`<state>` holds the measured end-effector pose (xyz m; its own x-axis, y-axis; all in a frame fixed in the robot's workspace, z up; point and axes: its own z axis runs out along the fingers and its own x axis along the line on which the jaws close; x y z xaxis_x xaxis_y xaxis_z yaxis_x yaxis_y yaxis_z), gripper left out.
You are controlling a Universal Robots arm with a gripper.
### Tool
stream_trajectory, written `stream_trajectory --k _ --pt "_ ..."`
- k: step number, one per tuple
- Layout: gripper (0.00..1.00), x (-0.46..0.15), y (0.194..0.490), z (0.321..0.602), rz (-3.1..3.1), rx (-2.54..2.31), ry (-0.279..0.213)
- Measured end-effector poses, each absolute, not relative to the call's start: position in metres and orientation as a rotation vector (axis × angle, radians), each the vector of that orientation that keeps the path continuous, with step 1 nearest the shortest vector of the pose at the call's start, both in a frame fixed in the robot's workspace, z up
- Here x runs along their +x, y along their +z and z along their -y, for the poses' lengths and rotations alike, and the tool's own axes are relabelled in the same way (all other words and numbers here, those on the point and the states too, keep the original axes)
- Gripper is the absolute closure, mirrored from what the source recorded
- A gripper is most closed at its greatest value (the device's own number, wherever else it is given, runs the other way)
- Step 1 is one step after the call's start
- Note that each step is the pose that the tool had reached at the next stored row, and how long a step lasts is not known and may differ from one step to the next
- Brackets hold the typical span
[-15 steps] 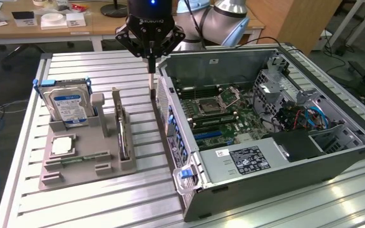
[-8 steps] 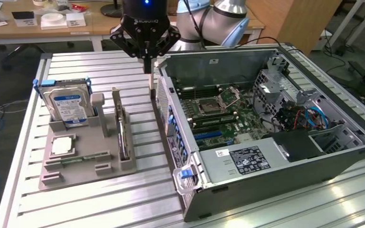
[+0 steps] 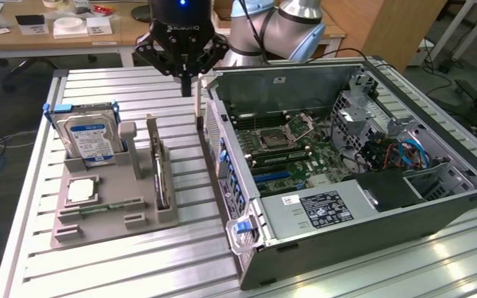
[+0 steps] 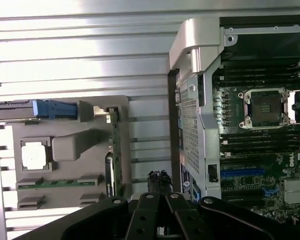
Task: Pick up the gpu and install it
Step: 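Reach for the gpu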
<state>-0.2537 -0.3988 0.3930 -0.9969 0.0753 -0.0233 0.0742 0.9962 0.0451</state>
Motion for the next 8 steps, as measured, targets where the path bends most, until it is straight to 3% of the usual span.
stream_trajectory --k 8 --pt "0.89 -0.266 0.393 0.399 -3.114 0.117 0.069"
